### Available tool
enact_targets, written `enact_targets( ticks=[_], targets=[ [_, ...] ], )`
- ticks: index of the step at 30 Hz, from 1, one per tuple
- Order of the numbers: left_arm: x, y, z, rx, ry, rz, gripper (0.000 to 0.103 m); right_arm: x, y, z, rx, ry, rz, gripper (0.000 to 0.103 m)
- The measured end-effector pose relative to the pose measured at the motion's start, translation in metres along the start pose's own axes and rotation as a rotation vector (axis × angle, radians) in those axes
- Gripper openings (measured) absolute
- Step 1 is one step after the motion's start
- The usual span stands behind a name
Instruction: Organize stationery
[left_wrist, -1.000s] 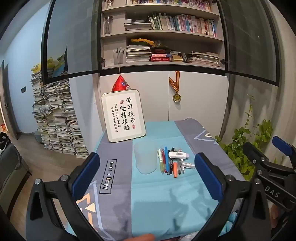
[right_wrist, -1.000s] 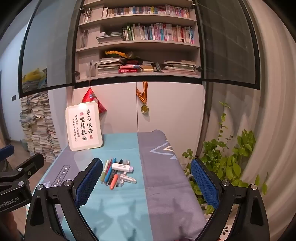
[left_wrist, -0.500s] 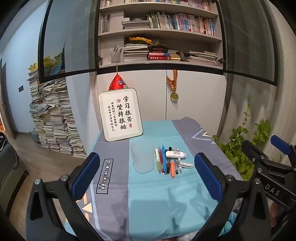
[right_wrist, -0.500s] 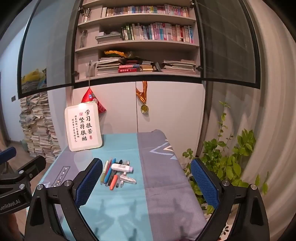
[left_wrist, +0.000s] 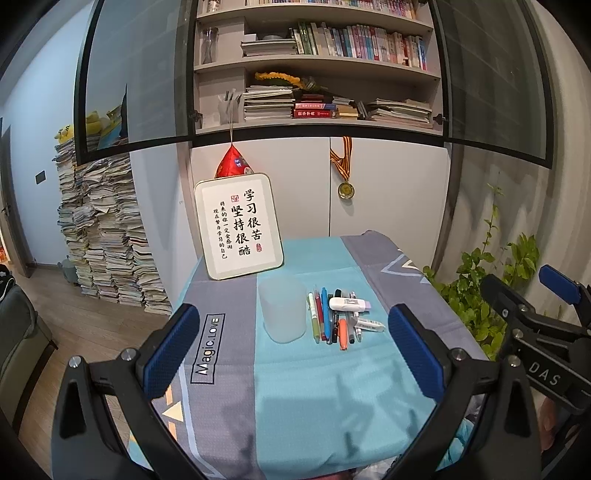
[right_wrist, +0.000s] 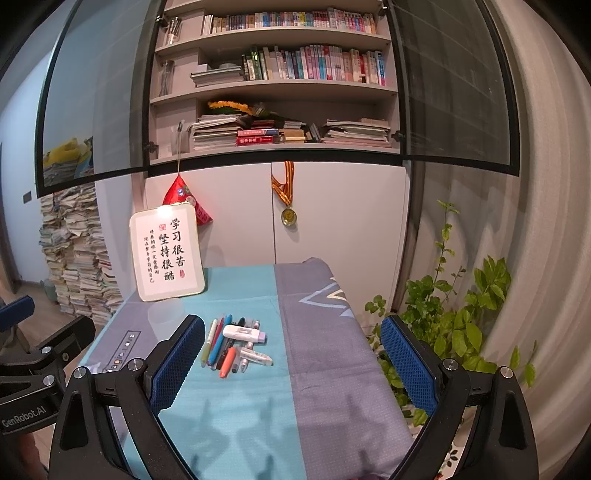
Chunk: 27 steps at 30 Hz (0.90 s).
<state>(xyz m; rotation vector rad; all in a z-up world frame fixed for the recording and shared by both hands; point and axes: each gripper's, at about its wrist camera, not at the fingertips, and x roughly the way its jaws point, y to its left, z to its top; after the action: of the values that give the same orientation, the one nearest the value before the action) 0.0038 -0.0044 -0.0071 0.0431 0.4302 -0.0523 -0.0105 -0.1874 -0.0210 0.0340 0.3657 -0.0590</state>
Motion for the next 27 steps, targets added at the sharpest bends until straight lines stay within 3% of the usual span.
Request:
enact_targets(
  ticks=[18, 22, 27],
  targets=[
    [0.004, 0.000, -0.003, -0.015, 0.007, -0.037, 0.099, 0.002, 0.000, -0.002, 0.002, 0.002, 0.001, 0.096],
    [0.007, 0.000, -0.005, -0.021, 0.020, -0.051, 0.085, 0.002, 0.000, -0.001, 0.003, 0.003, 0.001, 0.096],
    [0.012, 0.000, -0.008, -0.032, 0.044, -0.045, 0.085, 0.006, -0.003, 0.000, 0.006, 0.006, -0.001, 0.096]
  ],
)
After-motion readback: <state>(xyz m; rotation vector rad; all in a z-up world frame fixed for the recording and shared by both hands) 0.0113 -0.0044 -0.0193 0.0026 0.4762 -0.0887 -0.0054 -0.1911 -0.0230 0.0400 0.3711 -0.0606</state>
